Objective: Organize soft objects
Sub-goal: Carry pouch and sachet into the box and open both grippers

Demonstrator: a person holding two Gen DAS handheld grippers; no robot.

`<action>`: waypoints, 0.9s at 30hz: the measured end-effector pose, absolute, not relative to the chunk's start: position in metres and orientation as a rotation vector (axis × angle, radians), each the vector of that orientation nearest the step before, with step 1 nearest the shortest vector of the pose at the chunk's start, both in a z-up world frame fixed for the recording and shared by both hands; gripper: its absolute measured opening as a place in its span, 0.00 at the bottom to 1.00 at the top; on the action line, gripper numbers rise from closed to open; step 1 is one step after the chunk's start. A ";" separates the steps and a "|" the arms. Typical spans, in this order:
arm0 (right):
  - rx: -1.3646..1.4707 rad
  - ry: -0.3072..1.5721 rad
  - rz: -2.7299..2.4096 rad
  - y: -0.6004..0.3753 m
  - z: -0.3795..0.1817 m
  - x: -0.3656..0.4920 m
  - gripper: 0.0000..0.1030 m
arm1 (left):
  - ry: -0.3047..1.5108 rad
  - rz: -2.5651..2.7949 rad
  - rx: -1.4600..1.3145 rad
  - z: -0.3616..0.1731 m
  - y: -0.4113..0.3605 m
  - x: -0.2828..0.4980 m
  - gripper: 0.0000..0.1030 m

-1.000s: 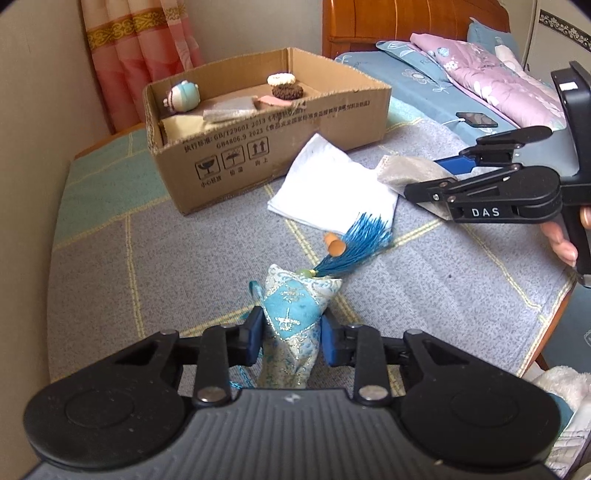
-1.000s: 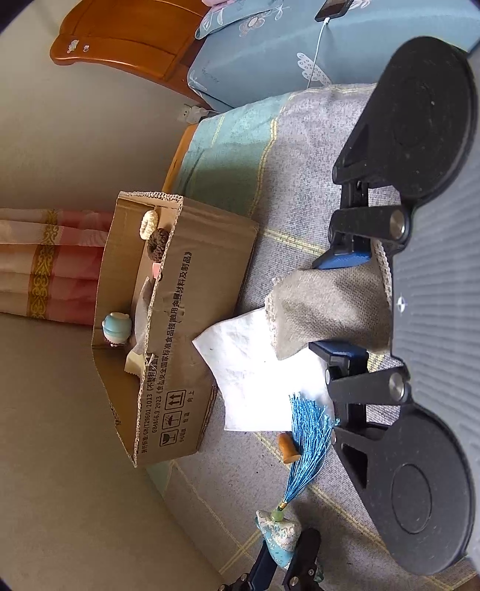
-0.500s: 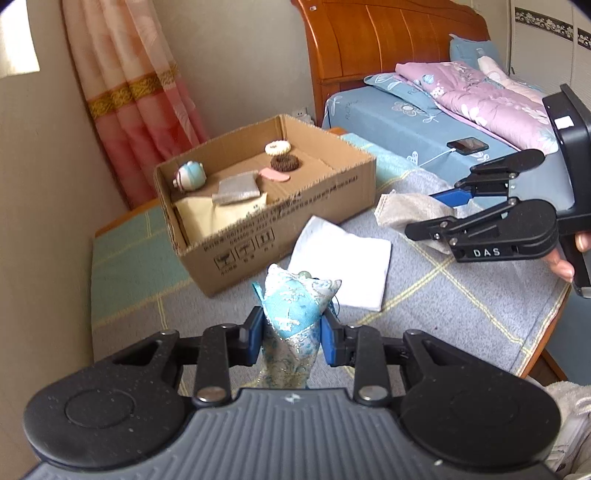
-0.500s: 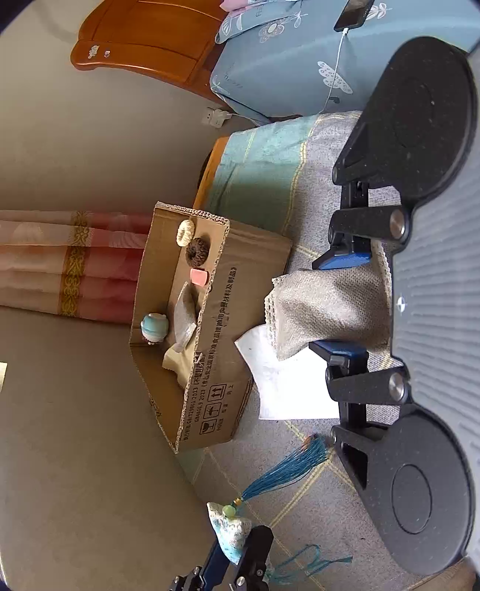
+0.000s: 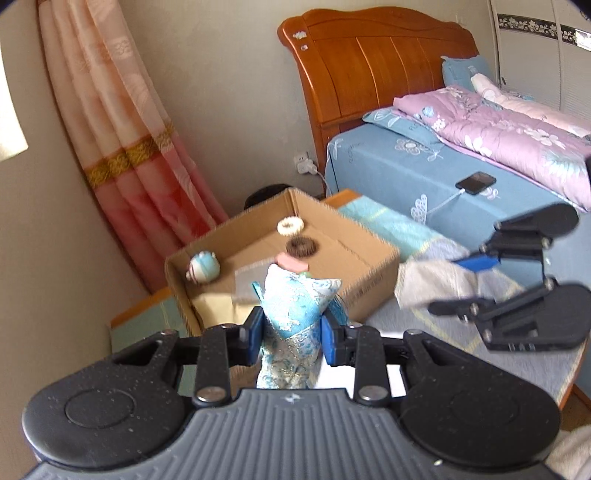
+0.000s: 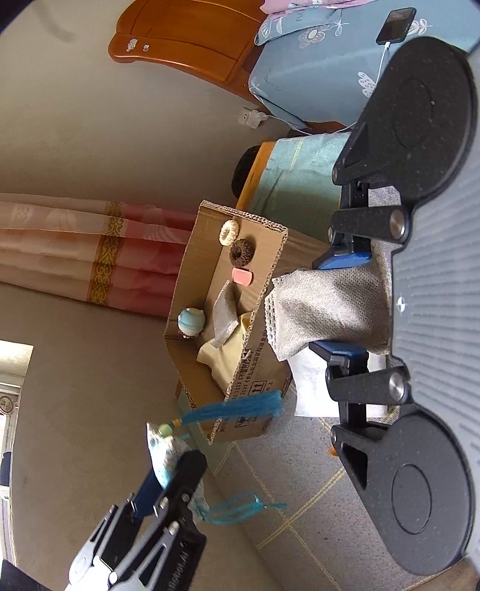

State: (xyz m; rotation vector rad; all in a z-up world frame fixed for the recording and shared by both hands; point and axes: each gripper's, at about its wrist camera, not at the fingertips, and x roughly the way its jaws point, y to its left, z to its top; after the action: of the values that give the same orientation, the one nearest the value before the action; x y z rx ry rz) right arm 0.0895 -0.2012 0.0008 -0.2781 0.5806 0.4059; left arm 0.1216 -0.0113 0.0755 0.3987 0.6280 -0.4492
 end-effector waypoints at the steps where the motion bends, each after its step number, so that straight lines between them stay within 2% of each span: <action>1: -0.276 0.576 0.405 -0.202 0.003 0.091 0.42 | 0.622 -0.455 0.402 0.079 -0.015 0.130 0.29; 9: -0.262 0.554 0.393 -0.206 0.016 0.105 0.42 | 0.623 -0.470 0.376 0.081 -0.056 0.201 0.30; 12: -0.268 0.556 0.385 -0.207 0.018 0.109 0.42 | 0.635 -0.484 0.361 0.071 -0.068 0.220 0.41; 14: -0.270 0.558 0.377 -0.208 0.018 0.109 0.42 | 0.645 -0.454 0.361 0.064 -0.071 0.223 0.72; 15: -0.271 0.561 0.376 -0.209 0.018 0.110 0.42 | 0.638 -0.444 0.356 0.061 -0.071 0.222 0.77; 20: -0.276 0.571 0.367 -0.213 0.018 0.117 0.42 | 0.656 -0.401 0.300 0.055 -0.049 0.206 0.84; 25: -0.267 0.581 0.370 -0.210 0.021 0.129 0.42 | 0.648 -0.286 0.254 0.052 -0.015 0.163 0.94; 27: -0.262 0.584 0.372 -0.208 0.023 0.135 0.42 | 0.657 -0.244 0.225 0.051 -0.003 0.145 0.95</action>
State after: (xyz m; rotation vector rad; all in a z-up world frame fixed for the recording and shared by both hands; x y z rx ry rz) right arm 0.1353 -0.2080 0.0229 -0.2620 0.5843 0.3724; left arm 0.1447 -0.0034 0.0513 0.2250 0.6575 -0.2444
